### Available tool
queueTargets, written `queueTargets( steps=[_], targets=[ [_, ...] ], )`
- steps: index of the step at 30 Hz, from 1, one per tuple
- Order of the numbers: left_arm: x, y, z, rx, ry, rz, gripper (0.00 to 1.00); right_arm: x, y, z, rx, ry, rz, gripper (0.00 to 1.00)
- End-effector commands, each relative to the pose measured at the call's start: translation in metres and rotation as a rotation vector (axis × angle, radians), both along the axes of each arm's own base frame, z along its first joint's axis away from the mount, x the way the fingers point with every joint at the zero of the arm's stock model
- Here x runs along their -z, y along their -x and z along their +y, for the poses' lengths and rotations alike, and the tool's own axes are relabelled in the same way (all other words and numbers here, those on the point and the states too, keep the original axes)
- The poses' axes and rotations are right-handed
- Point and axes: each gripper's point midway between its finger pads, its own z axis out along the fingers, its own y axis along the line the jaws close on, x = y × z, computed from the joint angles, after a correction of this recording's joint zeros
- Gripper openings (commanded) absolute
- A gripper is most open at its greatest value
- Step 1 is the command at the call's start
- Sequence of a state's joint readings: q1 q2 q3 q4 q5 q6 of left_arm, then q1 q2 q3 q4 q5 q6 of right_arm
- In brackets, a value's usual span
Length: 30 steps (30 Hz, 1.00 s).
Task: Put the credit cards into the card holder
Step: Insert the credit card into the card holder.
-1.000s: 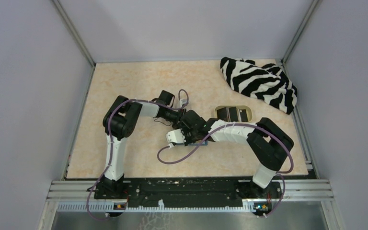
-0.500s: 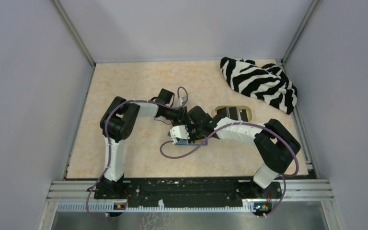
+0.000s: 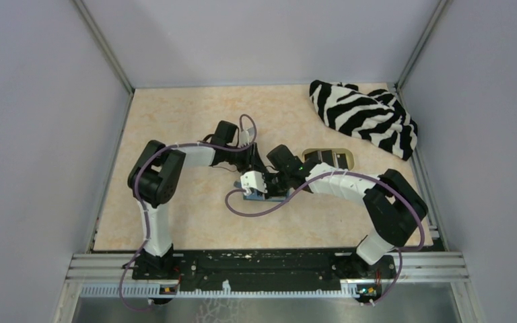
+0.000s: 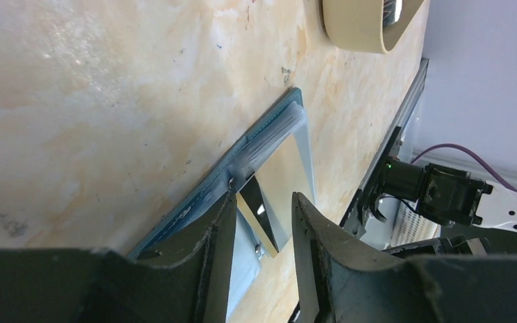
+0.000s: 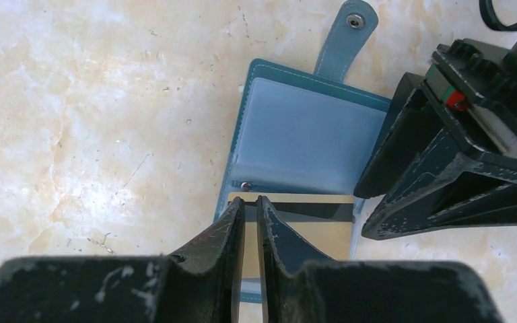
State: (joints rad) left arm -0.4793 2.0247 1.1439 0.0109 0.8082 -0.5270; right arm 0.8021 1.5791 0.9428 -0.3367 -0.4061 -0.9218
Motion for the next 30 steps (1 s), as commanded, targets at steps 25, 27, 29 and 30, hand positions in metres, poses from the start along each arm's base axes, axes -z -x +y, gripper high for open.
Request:
queueTargets(
  steps=[25, 27, 29, 30],
  targets=[
    [0.022, 0.012, 0.045, -0.164, -0.06, -0.115, 0.16, -0.002, -0.073, 0.035, 0.371, -0.022, -0.191, 0.12],
    [0.026, 0.015, 0.046, -0.166, -0.066, -0.103, 0.15, 0.003, -0.071, 0.033, 0.36, 0.002, -0.189, 0.12],
    [0.028, 0.017, 0.047, -0.166, -0.067, -0.097, 0.15, 0.01, -0.069, 0.03, 0.344, 0.032, -0.184, 0.11],
    [0.03, 0.02, 0.048, -0.166, -0.069, -0.09, 0.15, 0.012, -0.068, 0.027, 0.338, 0.047, -0.184, 0.11]
  ],
)
